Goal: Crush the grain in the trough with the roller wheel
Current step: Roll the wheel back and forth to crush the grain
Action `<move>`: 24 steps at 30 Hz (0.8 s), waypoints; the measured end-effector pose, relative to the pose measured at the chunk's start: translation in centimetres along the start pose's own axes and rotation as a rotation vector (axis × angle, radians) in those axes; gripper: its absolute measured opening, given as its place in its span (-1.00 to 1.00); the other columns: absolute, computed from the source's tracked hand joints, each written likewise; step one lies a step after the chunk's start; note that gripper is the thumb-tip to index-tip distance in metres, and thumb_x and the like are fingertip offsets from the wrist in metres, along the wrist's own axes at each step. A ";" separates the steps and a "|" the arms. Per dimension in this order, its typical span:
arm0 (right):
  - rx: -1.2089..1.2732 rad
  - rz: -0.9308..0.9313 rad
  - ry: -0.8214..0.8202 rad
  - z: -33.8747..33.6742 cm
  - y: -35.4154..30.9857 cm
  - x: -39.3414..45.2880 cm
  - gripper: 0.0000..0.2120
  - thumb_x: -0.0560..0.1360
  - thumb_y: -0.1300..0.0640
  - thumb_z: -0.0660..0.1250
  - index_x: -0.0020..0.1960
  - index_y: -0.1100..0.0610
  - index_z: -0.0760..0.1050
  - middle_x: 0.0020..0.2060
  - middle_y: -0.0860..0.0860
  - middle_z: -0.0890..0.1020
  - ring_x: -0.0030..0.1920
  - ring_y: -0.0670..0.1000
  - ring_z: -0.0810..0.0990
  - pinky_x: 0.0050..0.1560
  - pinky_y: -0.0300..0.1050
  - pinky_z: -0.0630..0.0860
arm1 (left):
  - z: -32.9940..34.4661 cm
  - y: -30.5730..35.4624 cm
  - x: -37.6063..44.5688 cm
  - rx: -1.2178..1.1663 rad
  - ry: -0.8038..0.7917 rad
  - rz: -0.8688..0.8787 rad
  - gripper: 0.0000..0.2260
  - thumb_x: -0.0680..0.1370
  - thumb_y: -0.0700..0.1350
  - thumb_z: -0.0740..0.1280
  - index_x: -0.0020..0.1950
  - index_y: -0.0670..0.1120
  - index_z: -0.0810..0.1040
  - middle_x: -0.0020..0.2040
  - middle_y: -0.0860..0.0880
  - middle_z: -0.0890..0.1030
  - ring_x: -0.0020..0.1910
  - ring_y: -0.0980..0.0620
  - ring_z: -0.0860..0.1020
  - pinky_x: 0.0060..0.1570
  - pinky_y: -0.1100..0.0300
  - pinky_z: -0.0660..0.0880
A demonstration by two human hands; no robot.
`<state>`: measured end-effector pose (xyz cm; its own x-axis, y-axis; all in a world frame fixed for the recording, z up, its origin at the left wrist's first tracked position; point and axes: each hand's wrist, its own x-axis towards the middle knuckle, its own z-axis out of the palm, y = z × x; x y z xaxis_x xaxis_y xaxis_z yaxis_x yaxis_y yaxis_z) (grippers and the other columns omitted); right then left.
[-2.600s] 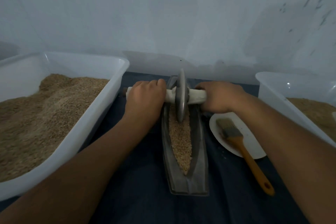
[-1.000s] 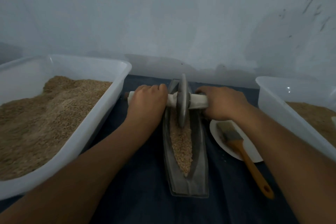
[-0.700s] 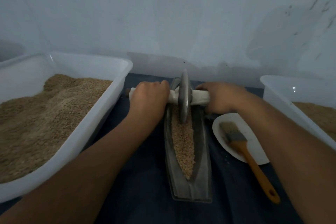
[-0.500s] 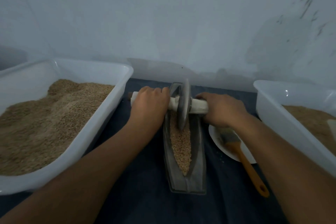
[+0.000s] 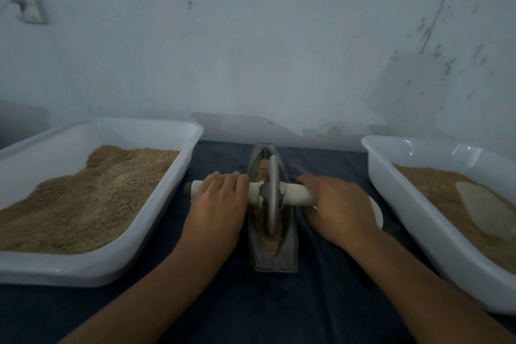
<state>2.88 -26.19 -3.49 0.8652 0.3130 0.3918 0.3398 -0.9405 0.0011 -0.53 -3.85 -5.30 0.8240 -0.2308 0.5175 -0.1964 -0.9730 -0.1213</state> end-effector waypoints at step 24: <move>-0.083 -0.004 -0.374 2.1 3.1 12.2 -0.06 0.36 -0.10 0.55 0.59 -0.27 0.11 0.40 -0.10 0.50 0.34 0.05 0.49 0.15 0.04 0.55 | 5.3 -2.5 9.3 0.051 -0.014 -0.123 -0.79 0.53 -0.09 0.38 0.11 0.00 0.42 -0.05 0.03 0.59 -0.10 0.01 0.58 -0.08 0.12 0.43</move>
<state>15.22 -24.98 -0.65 0.9438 0.3292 0.0287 0.3260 -0.9418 0.0823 10.44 -3.59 -4.65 0.8474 -0.1096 0.5195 -0.0664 -0.9927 -0.1011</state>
